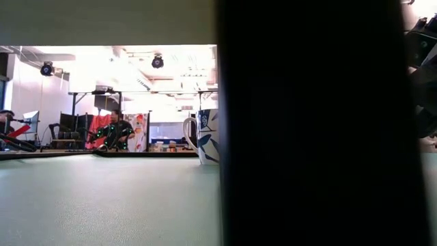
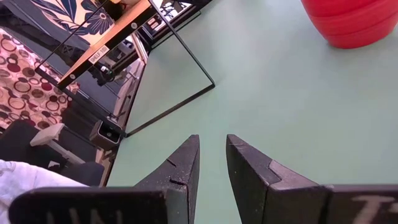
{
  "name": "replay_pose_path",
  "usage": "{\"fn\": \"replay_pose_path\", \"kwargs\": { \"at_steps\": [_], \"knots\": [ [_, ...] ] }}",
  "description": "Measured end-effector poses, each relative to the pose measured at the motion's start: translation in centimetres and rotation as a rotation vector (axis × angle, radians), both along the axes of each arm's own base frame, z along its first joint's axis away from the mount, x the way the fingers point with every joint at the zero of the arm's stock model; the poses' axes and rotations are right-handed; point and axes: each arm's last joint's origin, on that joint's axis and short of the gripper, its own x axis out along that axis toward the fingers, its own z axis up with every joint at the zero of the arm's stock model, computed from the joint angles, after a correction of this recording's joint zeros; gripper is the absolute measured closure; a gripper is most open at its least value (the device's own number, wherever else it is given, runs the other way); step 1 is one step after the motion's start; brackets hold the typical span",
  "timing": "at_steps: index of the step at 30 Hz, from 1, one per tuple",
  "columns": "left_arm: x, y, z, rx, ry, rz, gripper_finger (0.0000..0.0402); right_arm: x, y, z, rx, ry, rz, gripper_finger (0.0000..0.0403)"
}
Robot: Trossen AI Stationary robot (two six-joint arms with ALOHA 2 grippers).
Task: Place coffee mugs
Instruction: Put the yellow mug on the shelf
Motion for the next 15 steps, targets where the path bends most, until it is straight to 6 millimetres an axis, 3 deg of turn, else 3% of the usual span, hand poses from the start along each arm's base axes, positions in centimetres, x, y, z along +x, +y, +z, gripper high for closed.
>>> {"fn": "replay_pose_path", "kwargs": {
  "at_steps": [15],
  "knots": [
    [-1.1,-1.2,-1.6,0.035,0.060,-0.081,0.0396,0.0,0.0,0.0,0.000,0.000,0.000,0.0335]
  ]
}}
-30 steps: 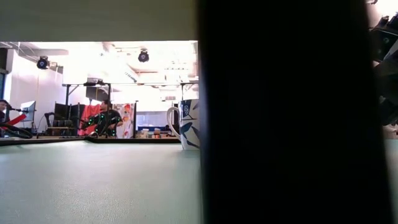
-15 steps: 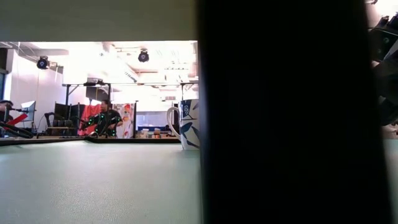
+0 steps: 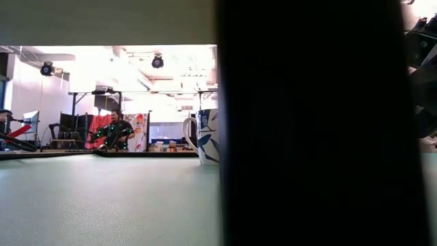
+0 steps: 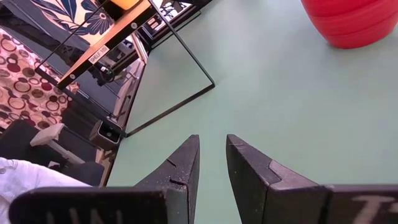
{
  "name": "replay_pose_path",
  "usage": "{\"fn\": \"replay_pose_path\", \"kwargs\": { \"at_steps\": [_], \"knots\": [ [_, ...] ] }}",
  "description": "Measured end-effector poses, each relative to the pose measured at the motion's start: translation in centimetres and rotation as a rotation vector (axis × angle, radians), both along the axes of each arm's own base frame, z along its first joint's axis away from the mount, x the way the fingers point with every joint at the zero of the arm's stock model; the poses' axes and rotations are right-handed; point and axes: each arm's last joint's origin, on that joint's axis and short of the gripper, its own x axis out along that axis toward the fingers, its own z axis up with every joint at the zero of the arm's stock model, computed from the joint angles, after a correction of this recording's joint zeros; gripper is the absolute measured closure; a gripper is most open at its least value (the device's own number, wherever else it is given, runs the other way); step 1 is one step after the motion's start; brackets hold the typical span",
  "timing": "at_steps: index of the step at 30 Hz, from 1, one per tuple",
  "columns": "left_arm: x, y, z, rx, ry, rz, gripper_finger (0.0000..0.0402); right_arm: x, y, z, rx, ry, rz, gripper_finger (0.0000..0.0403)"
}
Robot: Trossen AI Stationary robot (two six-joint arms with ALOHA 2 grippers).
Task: Place coffee mugs
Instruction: Put the yellow mug on the shelf
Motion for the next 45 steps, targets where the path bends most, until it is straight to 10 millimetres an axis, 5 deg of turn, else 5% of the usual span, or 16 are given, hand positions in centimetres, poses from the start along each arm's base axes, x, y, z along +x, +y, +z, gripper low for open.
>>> {"fn": "replay_pose_path", "kwargs": {
  "at_steps": [45],
  "knots": [
    [0.3,-1.1,-0.6,0.002,-0.046,-0.038,0.0389,0.0,0.0,0.0,0.000,0.000,0.000,0.0335]
  ]
}}
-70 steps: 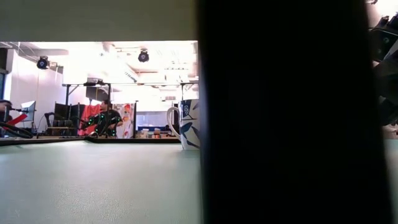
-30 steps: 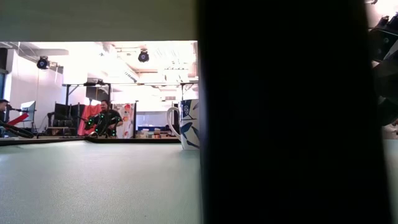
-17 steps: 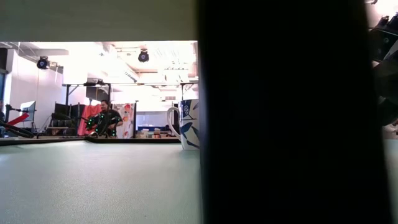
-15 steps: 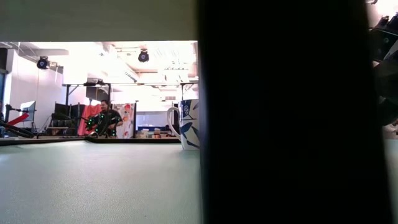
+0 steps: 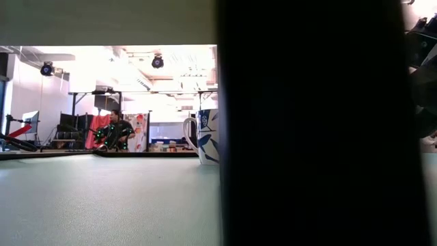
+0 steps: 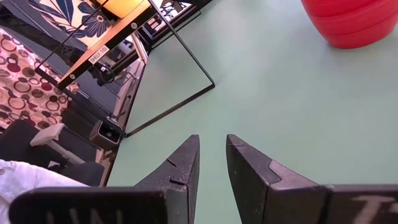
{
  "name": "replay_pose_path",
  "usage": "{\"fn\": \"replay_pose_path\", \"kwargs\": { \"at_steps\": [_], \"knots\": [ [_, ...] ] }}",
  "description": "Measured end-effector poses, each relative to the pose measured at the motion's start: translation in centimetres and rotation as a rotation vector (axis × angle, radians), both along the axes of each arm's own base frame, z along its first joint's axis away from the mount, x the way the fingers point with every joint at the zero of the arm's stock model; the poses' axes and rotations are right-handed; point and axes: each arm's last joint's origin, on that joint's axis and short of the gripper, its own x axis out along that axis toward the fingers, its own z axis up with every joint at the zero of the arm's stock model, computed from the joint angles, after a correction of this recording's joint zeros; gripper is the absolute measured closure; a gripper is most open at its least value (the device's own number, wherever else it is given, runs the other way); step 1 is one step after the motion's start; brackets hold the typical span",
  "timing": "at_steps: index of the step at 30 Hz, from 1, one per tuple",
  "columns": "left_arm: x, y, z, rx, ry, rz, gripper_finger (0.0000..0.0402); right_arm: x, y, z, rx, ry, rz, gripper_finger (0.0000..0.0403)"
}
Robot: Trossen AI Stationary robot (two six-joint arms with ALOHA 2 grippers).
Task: Place coffee mugs
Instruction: Put the yellow mug on the shelf, then put the blue patterned mug on the shelf
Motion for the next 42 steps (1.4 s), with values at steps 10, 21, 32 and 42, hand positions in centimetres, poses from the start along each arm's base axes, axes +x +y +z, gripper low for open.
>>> {"fn": "replay_pose_path", "kwargs": {
  "at_steps": [10,21,32,42],
  "knots": [
    [-0.3,0.3,0.0,0.039,0.017,0.008,0.0361,0.0,0.0,0.0,0.000,0.000,0.000,0.0335],
    [-0.7,0.5,0.4,0.033,0.013,-0.016,0.0360,0.0,0.0,0.0,0.000,0.000,0.000,0.0335],
    [-1.6,1.5,1.9,-0.003,-0.048,-0.015,0.0360,0.0,0.0,0.0,0.000,0.000,0.000,0.0335],
    [-0.6,3.9,2.8,0.097,-0.170,0.012,0.0360,0.0,0.0,0.0,0.000,0.000,0.000,0.0335]
  ]
}}
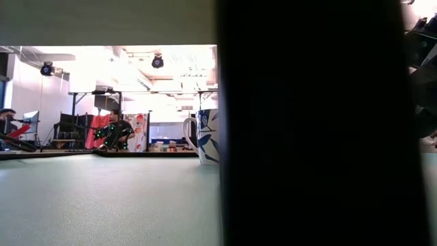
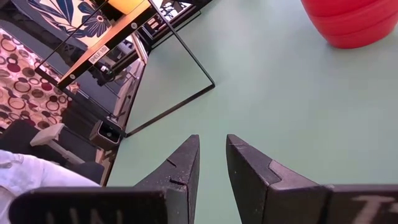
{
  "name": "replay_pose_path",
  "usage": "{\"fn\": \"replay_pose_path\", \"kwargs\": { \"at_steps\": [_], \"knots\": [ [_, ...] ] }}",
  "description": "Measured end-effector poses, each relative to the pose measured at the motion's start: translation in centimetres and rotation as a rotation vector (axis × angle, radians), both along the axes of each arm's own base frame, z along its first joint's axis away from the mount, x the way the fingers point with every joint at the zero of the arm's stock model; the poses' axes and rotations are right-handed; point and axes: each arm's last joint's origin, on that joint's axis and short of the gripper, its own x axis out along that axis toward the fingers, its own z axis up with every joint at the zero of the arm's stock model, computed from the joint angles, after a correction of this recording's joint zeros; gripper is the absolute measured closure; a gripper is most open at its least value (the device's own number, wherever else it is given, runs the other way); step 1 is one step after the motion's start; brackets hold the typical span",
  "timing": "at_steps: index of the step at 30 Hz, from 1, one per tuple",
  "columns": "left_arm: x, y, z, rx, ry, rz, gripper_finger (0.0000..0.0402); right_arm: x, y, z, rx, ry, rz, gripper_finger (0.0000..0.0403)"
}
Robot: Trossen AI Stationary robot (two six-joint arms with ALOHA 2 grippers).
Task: Place coffee mugs
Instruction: Put the blue patterned mug on the shelf
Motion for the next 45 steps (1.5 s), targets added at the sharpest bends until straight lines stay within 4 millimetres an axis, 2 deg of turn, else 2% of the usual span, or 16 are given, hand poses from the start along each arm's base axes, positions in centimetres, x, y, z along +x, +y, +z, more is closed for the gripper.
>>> {"fn": "replay_pose_path", "kwargs": {
  "at_steps": [8,16,26,33,37,41,45],
  "knots": [
    [3.2,3.3,-0.7,0.087,-0.026,-0.043,0.0326,0.0,0.0,0.0,0.000,0.000,0.000,0.0335],
    [6.1,6.0,-4.5,0.179,0.031,-0.112,0.0286,0.0,0.0,0.0,0.000,0.000,0.000,0.0335],
    [8.7,10.5,-10.2,0.236,0.000,-0.123,0.0289,0.0,0.0,0.0,0.000,0.000,0.000,0.0335],
    [10.2,13.9,-13.1,0.240,-0.131,-0.017,0.0289,0.0,0.0,0.0,0.000,0.000,0.000,0.0335],
    [11.1,15.9,-15.3,0.229,-0.116,0.030,0.0289,0.0,0.0,0.0,0.000,0.000,0.000,0.0335],
    [11.8,16.9,-16.3,0.145,-0.108,0.039,0.0289,0.0,0.0,0.0,0.000,0.000,0.000,0.0335],
    [12.6,17.4,-16.8,0.139,-0.097,0.054,0.0289,0.0,0.0,0.0,0.000,0.000,0.000,0.0335]
  ]
}}
